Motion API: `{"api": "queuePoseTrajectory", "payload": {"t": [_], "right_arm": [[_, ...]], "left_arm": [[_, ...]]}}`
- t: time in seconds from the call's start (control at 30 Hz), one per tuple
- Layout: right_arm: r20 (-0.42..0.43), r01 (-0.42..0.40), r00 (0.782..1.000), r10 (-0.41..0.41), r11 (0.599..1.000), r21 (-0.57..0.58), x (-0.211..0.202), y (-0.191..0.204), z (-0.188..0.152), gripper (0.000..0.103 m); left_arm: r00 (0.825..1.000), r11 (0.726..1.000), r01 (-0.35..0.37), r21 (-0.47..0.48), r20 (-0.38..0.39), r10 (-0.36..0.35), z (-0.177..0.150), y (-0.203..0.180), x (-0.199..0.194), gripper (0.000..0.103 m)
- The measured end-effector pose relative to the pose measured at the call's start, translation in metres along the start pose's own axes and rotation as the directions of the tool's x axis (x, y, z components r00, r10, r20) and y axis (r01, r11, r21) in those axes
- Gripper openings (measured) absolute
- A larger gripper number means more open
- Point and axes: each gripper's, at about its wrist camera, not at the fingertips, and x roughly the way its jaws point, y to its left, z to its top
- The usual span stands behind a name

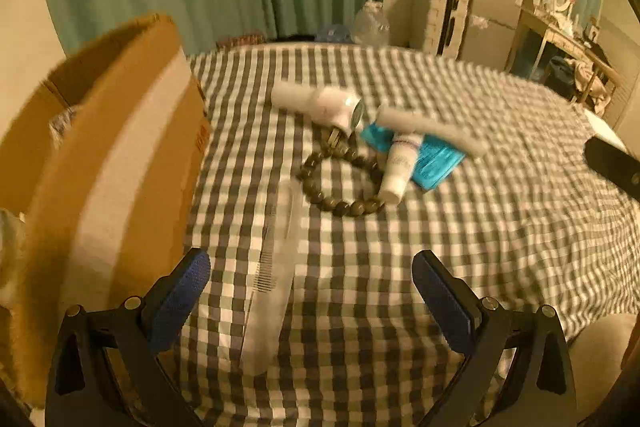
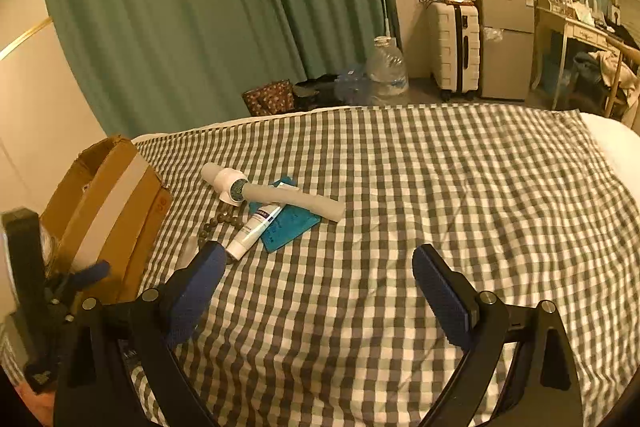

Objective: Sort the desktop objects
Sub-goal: 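Move both tools back over the bead bracelet, comb and tubes, then grasp the clear comb with the left tool while the right tool grasps the grey foam tube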

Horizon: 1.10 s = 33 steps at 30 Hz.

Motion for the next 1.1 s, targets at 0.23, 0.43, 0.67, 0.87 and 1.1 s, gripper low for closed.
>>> {"api": "queuePoseTrajectory", "payload": {"t": [0.23, 0.43, 0.67, 0.87, 1.1], "right_arm": [[-0.045, 0.029, 0.998, -0.033, 0.995, -0.098, 0.047, 0.004, 0.012, 0.095], [-0.080, 0.023, 0.996, -0.037, 0.987, -0.162, 0.090, 0.006, 0.022, 0.095], [-0.141, -0.007, 0.990, -0.027, 0.972, -0.236, 0.137, 0.011, 0.029, 0.082], [-0.206, -0.044, 0.979, -0.007, 0.969, -0.243, 0.155, 0.009, 0.022, 0.051], [-0.195, 0.014, 0.979, -0.056, 0.978, -0.208, 0.135, 0.000, 0.019, 0.028]], "left_arm": [[0.998, 1.000, -0.018, -0.019, -0.056, 0.017, 0.004, 0.008, 0.039, 0.103], [0.993, 0.998, -0.064, 0.028, -0.093, 0.066, 0.002, 0.001, 0.069, 0.103], [0.995, 0.999, 0.003, -0.052, -0.101, -0.008, 0.004, 0.012, 0.087, 0.094], [0.995, 0.998, 0.052, -0.036, -0.081, -0.055, 0.007, 0.014, 0.076, 0.048], [0.995, 0.996, 0.084, -0.023, -0.054, -0.085, 0.006, 0.011, 0.056, 0.023]]}}
